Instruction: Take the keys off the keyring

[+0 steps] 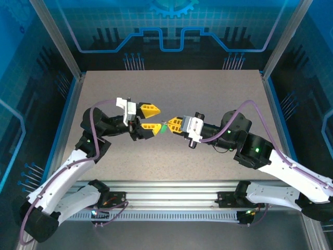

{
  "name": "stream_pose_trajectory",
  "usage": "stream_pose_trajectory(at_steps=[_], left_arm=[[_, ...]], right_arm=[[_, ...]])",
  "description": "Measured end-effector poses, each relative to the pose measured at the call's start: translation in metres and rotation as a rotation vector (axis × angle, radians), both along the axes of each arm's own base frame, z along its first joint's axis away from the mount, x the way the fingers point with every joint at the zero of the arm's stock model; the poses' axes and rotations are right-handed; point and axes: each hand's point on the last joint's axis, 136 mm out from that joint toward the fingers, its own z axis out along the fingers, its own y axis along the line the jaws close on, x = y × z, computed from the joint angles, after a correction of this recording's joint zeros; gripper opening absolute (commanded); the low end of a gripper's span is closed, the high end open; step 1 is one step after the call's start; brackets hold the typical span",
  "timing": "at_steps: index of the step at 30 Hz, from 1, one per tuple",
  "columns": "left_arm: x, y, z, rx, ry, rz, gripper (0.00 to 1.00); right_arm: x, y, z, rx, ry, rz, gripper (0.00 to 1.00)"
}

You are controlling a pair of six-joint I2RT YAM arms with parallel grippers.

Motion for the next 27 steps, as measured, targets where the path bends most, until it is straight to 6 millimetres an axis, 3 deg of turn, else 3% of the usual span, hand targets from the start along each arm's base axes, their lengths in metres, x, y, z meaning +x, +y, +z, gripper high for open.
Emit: stream_pose_trajectory(at_steps=[2,10,15,27], left_arm=[[-0.001,-0.001,0.003,-0.009,-0.001,-0.021,0.46],[-0.009,-0.004,0.012,-0.038,0.005,-0.089,0.39],[-0.011,0.000,0.016,-0.049,0.014,-0.107,0.49],[-0.011,-0.003,0.018,-0.056,0.072,-0.184,0.53]], right_arm=[[-0.002,0.001,0.000,0.003,0.005,0.010,0.00],[-0.002,0.000,0.001,0.015,0.031,0.027,0.00],[0.003,-0.006,0.003,0.029,0.041,0.007,0.00],[0.000,-0.007,0.010,0.058,0.046,0.027,0.00]])
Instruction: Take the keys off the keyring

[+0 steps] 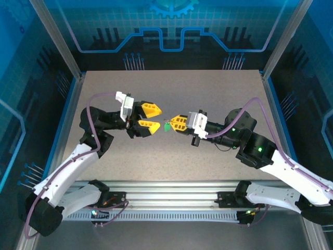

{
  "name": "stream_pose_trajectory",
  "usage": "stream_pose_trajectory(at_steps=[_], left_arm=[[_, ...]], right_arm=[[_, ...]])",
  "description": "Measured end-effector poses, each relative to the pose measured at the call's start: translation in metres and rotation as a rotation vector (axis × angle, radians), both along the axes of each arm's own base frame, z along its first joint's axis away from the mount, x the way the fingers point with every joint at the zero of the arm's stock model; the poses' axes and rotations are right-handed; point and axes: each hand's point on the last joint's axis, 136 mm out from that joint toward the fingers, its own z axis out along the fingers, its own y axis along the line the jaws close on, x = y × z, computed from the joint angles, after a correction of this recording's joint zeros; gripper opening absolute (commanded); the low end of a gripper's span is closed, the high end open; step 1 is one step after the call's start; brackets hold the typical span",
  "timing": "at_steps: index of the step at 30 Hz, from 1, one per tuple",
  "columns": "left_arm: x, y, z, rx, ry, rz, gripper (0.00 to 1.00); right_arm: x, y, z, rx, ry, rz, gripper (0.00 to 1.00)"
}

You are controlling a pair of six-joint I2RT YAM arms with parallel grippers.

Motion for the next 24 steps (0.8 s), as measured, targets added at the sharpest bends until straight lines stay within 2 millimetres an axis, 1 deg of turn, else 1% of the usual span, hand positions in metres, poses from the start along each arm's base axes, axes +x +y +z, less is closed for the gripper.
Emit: stream_pose_trajectory(at_steps=[4,9,15,16,20,24], left_arm=[[0.0016,-0.0024,-0.0012,0.004,0.023,-0.025,0.53],[-0.0016,-0.0022,0.0021,-0.005,0.026,-0.047,0.52],[-0.0026,-0.0035,0.0055,-0.005,0.029,-0.073,0.45],[-0.0028,-0.0037,0.0055,-0.005,0.028,-0.075,0.43],[-0.0052,-0.0043,0.0050,0.000,0.031,-0.088,0.41],[-0.0062,-0.0062,0.0044,0.004,0.039,-0.101,0.36]], right_arm=[[-0.0006,0.0006,0.0004,0.003,0.003,0.005,0.00],[-0.0006,0.0035,-0.0025,-0.004,0.011,0.015,0.00],[-0.0001,0.0043,-0.0034,-0.005,0.016,0.016,0.00],[-0.0001,0.0043,-0.0033,-0.004,0.017,0.016,0.00],[0.0000,0.0044,-0.0033,-0.003,0.019,0.016,0.00],[0.0000,0.0044,-0.0032,-0.003,0.019,0.016,0.00]])
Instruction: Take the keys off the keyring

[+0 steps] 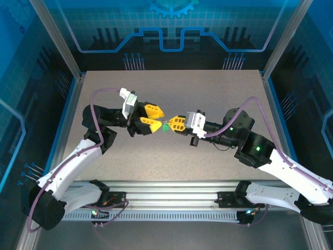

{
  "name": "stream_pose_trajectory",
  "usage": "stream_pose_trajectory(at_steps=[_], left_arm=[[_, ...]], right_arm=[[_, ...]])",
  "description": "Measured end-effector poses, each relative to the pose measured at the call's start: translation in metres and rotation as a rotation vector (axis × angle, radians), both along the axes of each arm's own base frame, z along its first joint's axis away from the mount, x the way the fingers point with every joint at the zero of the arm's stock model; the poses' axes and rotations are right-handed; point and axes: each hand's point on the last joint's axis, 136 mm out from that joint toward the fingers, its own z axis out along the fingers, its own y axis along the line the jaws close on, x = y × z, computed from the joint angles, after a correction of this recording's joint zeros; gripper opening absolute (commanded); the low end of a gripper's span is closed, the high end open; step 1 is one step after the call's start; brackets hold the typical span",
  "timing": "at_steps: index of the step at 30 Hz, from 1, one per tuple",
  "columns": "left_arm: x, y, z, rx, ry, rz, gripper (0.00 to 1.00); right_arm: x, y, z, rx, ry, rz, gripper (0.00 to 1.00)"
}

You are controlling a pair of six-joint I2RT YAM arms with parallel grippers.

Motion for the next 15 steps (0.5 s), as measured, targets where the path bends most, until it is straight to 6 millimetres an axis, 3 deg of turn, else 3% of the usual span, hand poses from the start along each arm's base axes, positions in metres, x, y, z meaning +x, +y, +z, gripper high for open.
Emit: stream_pose_trajectory(at_steps=[9,15], left_arm=[[-0.0026,-0.0028,-0.0008,0.008,-0.003,-0.025,0.19],[-0.0037,-0.0031,-0.0003,0.010,-0.006,-0.031,0.13]], right_arm=[[0.0009,-0.0004,0.0006,0.002,-0.002,-0.004,0.00],[0.0013,-0.0006,0.0015,0.005,-0.003,-0.005,0.00]])
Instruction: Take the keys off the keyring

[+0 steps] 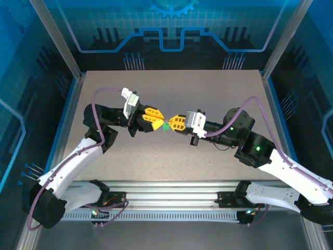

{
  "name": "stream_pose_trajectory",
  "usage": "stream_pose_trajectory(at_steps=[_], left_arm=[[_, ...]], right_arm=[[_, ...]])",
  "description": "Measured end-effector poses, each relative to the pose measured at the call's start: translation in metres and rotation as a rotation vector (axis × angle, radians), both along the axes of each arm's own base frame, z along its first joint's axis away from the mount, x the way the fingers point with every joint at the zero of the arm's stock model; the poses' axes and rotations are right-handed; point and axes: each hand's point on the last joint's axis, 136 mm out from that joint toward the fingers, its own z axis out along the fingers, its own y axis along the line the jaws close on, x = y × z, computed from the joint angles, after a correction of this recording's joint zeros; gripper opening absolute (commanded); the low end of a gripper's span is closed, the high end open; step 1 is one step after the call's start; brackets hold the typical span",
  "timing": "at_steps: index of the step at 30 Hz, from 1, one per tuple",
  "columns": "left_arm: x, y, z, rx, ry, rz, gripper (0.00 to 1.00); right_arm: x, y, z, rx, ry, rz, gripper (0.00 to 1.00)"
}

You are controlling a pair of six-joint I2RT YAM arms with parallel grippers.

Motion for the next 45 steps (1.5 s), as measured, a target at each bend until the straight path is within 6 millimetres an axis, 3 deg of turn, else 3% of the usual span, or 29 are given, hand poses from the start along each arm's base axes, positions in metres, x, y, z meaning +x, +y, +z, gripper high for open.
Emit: stream_pose_trajectory(at_steps=[4,14,30,31,32,33,37,45], left_arm=[[0.000,-0.001,-0.001,0.001,0.002,-0.005,0.00],[0.000,0.000,0.002,-0.012,-0.015,0.004,0.00],[0.002,0.009,0.024,-0.099,-0.030,0.039,0.00],[0.002,0.009,0.024,-0.100,-0.031,0.039,0.12],[0.002,0.009,0.024,-0.100,-0.032,0.040,0.29],[0.004,0.009,0.023,-0.101,-0.028,0.046,0.36],[0.006,0.010,0.018,-0.090,-0.004,0.062,0.46],[0.002,0.010,0.012,-0.053,0.013,0.045,0.51]], right_arm=[[0.000,0.000,0.001,0.004,-0.002,-0.003,0.00],[0.001,0.000,0.004,0.022,-0.011,-0.005,0.00],[-0.011,-0.015,0.000,0.069,-0.062,0.003,0.00],[-0.011,-0.015,0.001,0.071,-0.064,0.003,0.00],[-0.011,-0.015,0.001,0.072,-0.064,0.003,0.00],[-0.011,-0.015,0.001,0.072,-0.064,0.003,0.00],[-0.009,-0.013,-0.001,0.058,-0.055,0.002,0.00],[-0.005,-0.007,0.001,0.039,-0.040,0.001,0.00]])
